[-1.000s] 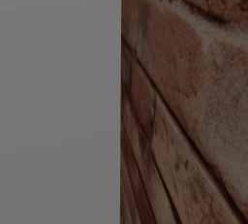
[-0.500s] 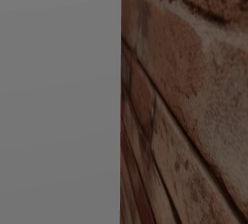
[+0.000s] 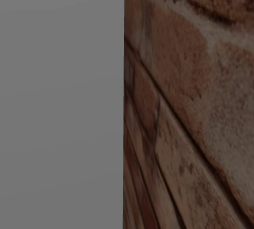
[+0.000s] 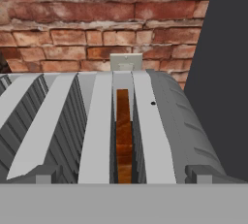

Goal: Start the toaster. Once the lever pops up, take the bread to the plate on the dining counter.

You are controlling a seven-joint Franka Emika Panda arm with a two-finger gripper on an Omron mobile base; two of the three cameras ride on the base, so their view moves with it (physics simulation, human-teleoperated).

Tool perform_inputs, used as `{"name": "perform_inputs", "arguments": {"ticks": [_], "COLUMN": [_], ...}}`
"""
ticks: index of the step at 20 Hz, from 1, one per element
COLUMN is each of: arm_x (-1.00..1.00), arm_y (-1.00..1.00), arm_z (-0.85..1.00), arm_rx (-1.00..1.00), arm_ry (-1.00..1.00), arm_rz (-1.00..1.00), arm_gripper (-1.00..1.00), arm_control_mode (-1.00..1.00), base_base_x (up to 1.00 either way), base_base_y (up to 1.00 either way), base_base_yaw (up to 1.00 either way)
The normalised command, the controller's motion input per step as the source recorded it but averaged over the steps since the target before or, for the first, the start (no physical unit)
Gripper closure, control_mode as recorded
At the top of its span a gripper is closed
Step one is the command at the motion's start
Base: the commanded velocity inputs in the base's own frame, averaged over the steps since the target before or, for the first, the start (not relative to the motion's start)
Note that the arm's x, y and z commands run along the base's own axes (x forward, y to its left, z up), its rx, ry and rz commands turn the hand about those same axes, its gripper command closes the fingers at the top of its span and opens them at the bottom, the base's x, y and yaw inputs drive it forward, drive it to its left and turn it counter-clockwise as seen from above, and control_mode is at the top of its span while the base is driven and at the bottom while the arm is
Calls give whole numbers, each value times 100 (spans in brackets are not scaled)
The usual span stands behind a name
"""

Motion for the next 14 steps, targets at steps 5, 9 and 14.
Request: {"name": "perform_inputs", "arguments": {"ticks": [5, 9, 14], "arm_x": [0, 0, 0], "arm_y": [0, 0, 0], "arm_z": [0, 0, 0], "arm_rx": [0, 0, 0], "arm_ry": [0, 0, 0], "arm_rz": [0, 0, 0], "arm_gripper": [-100, -100, -100], "arm_control_mode": [-100, -100, -100], "base_base_x": [0, 0, 0], "base_base_y": [0, 0, 0], "base_base_yaw": [0, 0, 0]}}
